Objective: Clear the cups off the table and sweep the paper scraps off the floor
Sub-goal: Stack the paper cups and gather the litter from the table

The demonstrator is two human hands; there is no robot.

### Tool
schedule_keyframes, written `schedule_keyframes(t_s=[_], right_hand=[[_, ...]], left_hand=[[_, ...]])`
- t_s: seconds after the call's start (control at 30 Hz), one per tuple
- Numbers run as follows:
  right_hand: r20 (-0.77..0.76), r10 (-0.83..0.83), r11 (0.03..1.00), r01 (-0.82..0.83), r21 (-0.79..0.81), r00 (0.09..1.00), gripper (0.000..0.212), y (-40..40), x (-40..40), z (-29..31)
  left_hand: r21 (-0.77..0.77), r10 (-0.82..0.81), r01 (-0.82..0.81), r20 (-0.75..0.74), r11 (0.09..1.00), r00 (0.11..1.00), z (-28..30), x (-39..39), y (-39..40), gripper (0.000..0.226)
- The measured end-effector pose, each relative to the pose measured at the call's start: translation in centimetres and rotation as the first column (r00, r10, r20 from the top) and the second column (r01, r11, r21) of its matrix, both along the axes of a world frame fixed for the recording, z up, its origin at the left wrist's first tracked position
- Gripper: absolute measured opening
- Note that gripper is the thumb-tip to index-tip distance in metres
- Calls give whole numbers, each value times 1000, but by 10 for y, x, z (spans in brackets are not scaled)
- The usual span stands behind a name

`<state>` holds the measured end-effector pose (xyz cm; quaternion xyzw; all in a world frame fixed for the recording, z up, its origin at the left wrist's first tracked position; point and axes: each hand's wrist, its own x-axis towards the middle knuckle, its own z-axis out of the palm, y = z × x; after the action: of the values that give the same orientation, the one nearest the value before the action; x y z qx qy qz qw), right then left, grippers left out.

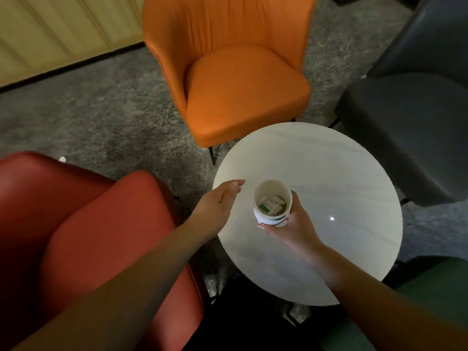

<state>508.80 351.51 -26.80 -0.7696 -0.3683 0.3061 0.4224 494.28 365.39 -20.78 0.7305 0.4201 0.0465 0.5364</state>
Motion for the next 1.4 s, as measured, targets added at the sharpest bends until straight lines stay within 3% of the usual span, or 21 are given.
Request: schedule_keyframes(t_s=[0.1,0.2,0.33,0.43,0.63,0.87,1.0,1.4], right_hand=[[7,93,996,-93,-10,996,76,10,-18,5],[-13,223,975,-223,2,975,80,18,-45,8],[-14,361,932,-361,4,932,76,26,-87,11],[12,438,899,-439,6,899,76,30,-124,16],[52,571,821,-571,-7,819,78,31,-202,26],[64,648,762,-647,-31,759,83,11,-328,26],[106,682,729,-684,-21,724,72,-19,-409,30],[30,922,381,-919,102,386,73,-84,-620,35]], left_hand=[[156,74,-53,-129,986,989,0,-58,-4,40],[204,143,-82,-302,976,942,-15,-126,-16,44],[207,186,-79,-570,975,800,-35,-205,-47,54],[253,255,-113,-647,961,719,-31,-247,-75,55],[347,383,-185,-684,919,621,-27,-326,-133,52],[464,590,-375,-526,803,613,-13,-438,-217,46],[483,644,-428,-543,764,539,-8,-510,-273,48],[509,768,-634,-599,583,225,-6,-667,-411,57]])
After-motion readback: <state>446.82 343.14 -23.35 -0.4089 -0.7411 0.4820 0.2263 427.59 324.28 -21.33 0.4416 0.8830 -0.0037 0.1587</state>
